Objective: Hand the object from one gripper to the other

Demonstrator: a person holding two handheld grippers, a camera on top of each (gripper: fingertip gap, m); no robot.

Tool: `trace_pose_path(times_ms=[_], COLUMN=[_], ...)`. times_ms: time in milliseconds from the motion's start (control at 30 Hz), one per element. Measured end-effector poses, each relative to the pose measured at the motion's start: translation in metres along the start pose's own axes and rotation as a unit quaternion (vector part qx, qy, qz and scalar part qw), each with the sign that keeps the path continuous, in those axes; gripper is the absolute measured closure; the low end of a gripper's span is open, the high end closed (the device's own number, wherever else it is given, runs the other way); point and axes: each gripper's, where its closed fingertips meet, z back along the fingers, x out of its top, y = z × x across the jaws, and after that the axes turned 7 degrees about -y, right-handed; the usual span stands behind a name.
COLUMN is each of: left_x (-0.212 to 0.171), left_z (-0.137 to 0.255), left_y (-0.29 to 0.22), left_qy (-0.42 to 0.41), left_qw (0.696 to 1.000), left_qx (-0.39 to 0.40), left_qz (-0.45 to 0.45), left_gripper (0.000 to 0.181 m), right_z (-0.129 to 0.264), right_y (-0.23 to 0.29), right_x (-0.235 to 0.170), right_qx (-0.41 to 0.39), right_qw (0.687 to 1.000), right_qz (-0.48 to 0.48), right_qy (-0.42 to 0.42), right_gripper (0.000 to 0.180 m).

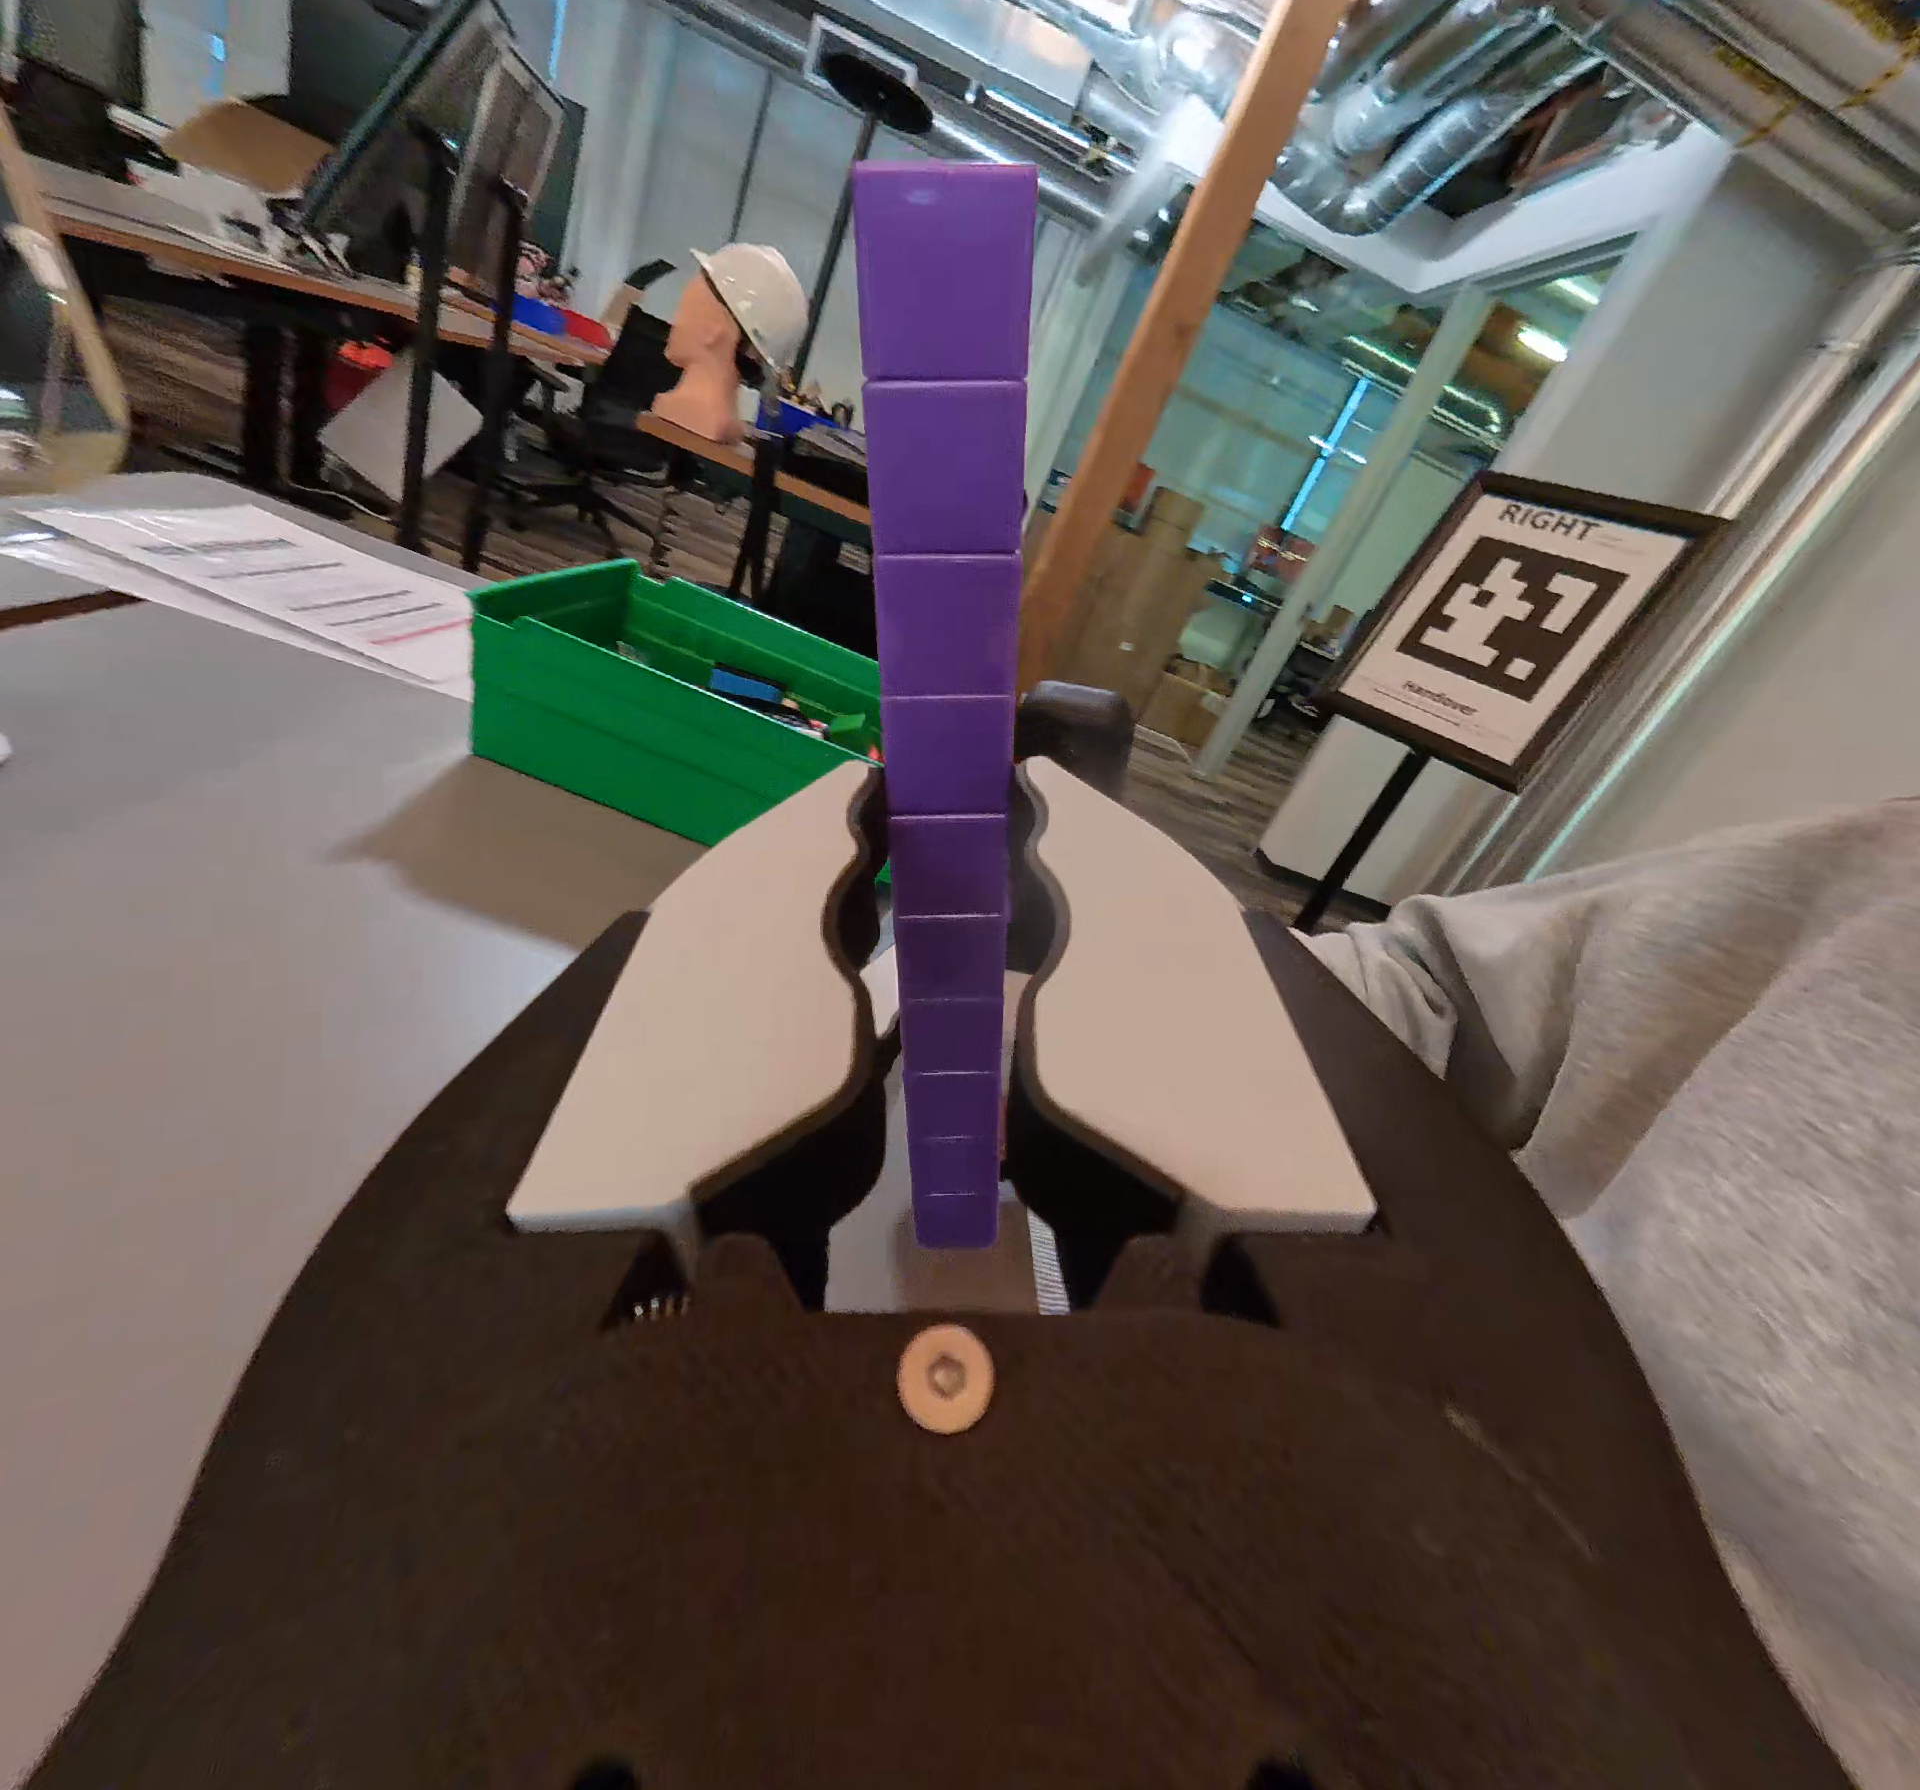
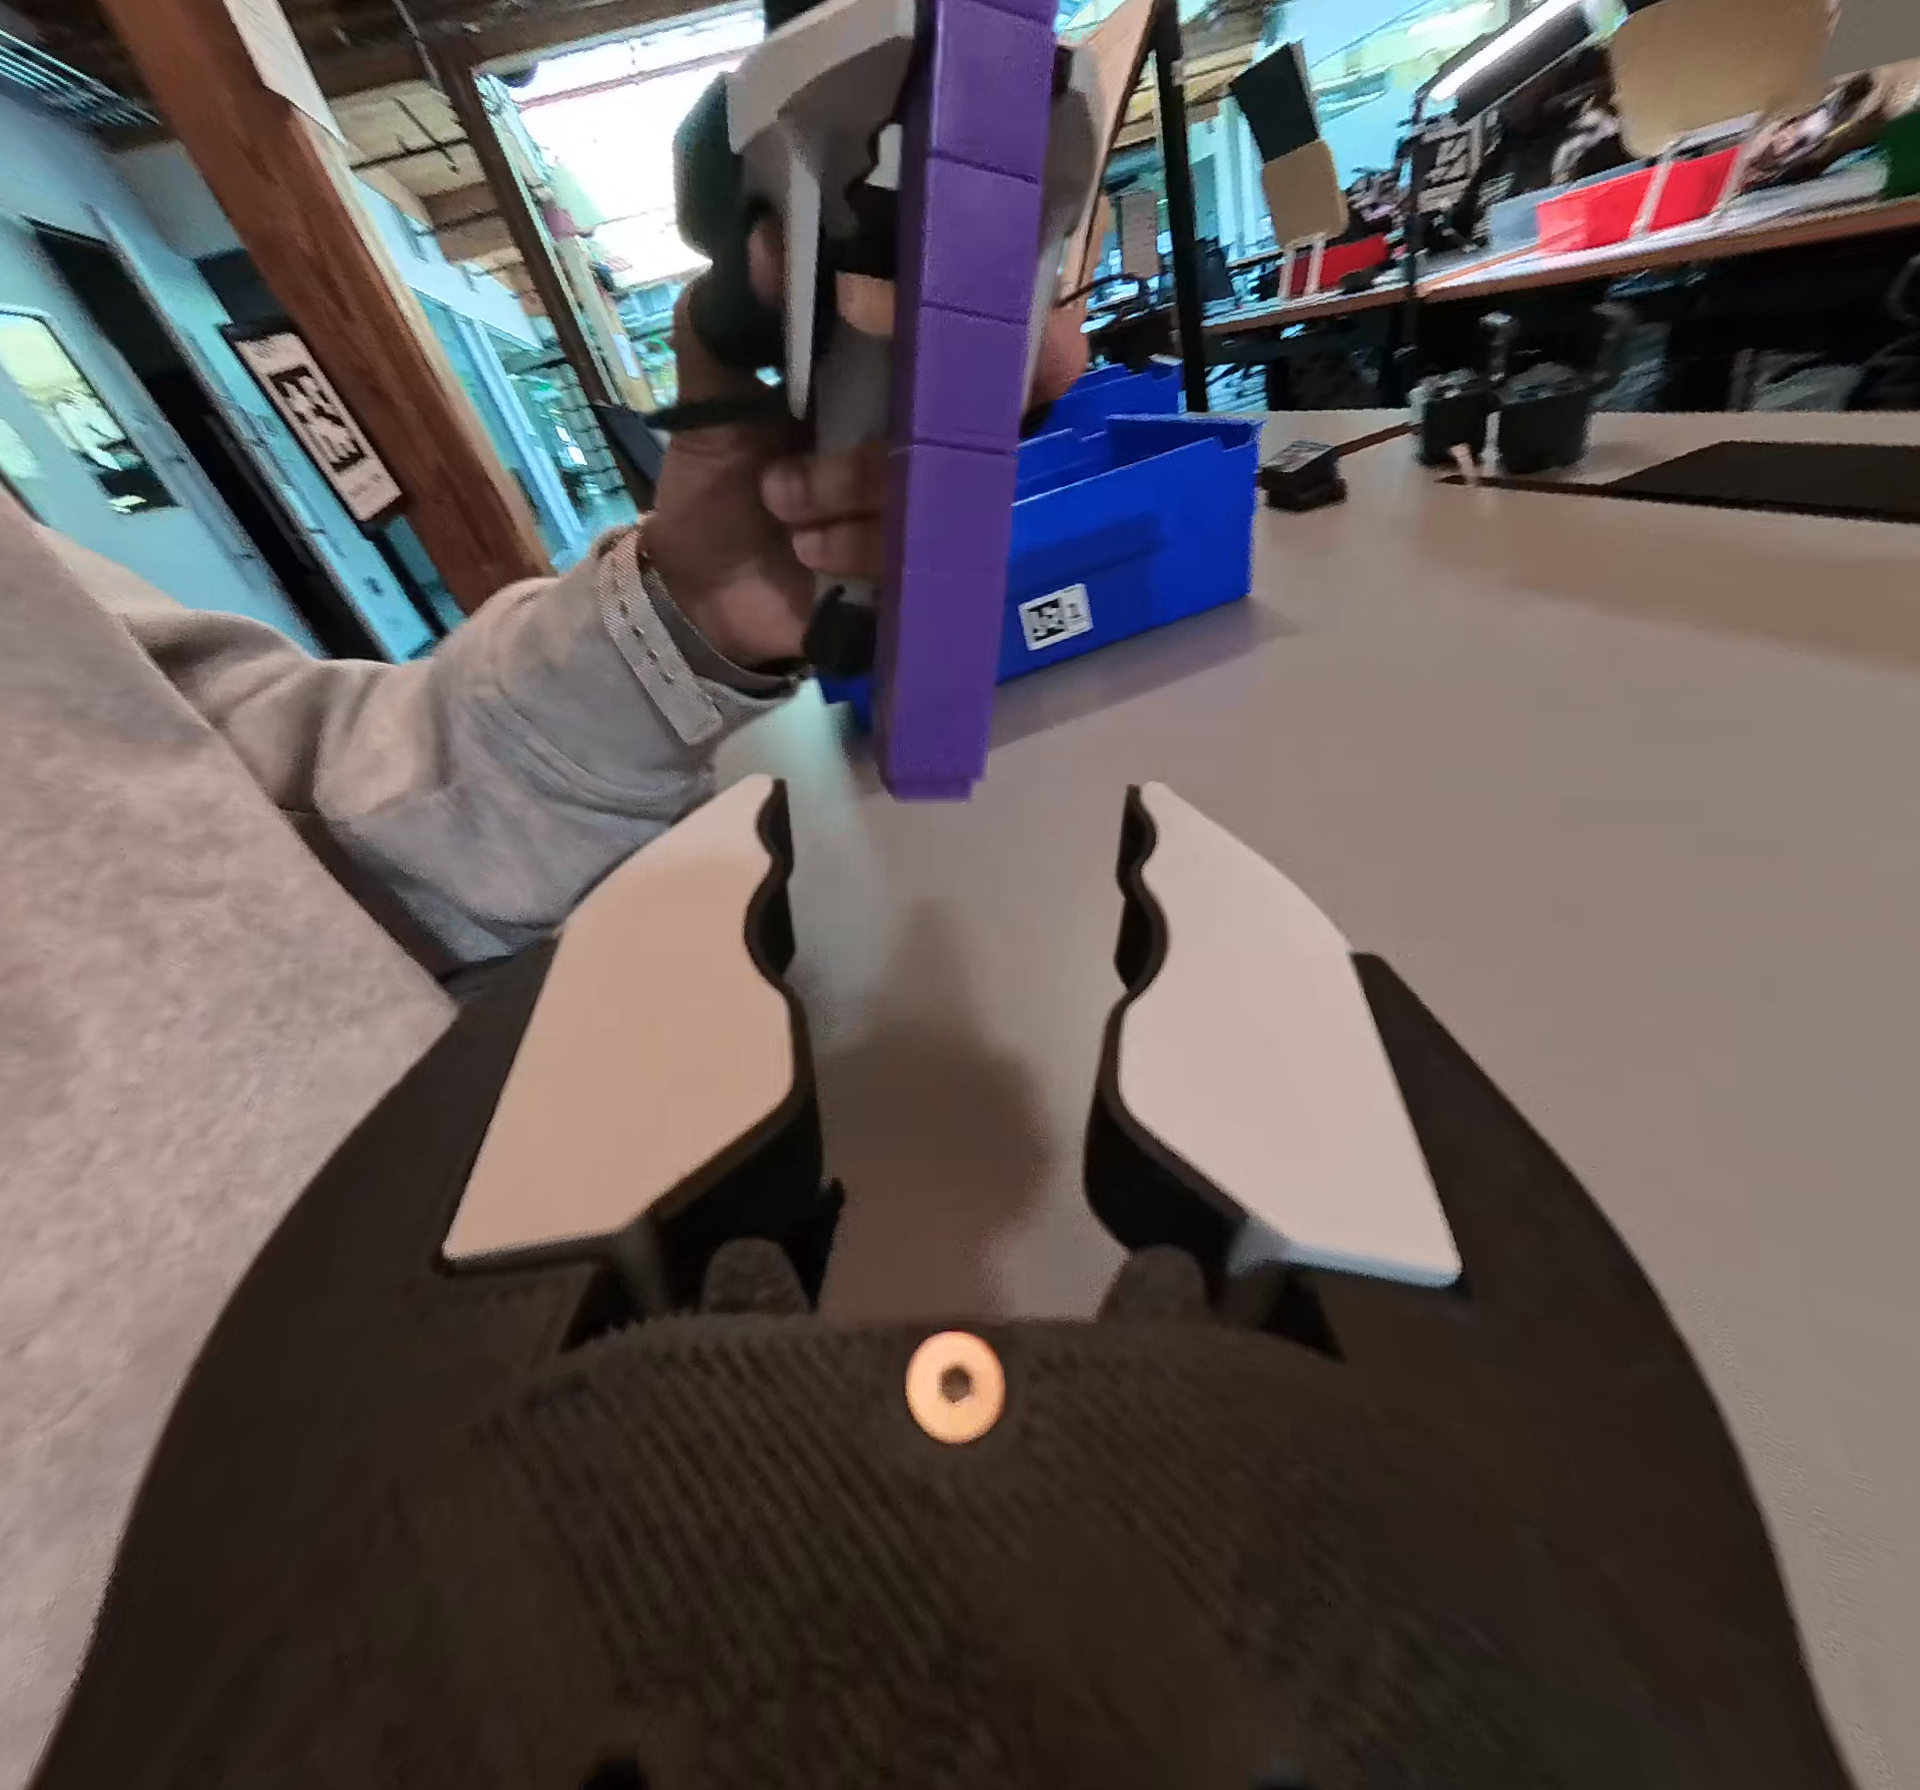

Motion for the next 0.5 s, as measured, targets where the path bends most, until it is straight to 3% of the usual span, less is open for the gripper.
trace_pose_path(times_ms=[200, 333, 500], left_x=[-0.019, -0.021, -0.022], left_z=[-0.013, -0.014, -0.014], left_y=[-0.012, -0.016, -0.021], left_qy=[0.008, 0.006, 0.001], left_qw=[0.999, 0.999, 0.998], left_qx=[-0.036, -0.053, -0.067], left_qz=[0.006, 0.008, 0.005], left_gripper=[0.158, 0.157, 0.158], right_z=[-0.011, -0.01, -0.011], right_y=[0.014, 0.016, 0.017], right_x=[-0.01, -0.015, -0.016], right_qx=[0.029, 0.037, 0.038], right_qw=[0.998, 0.998, 0.999], right_qz=[-0.047, -0.038, -0.028], right_qy=[0.004, 0.024, 0.023], right_gripper=[0.129, 0.157, 0.157])
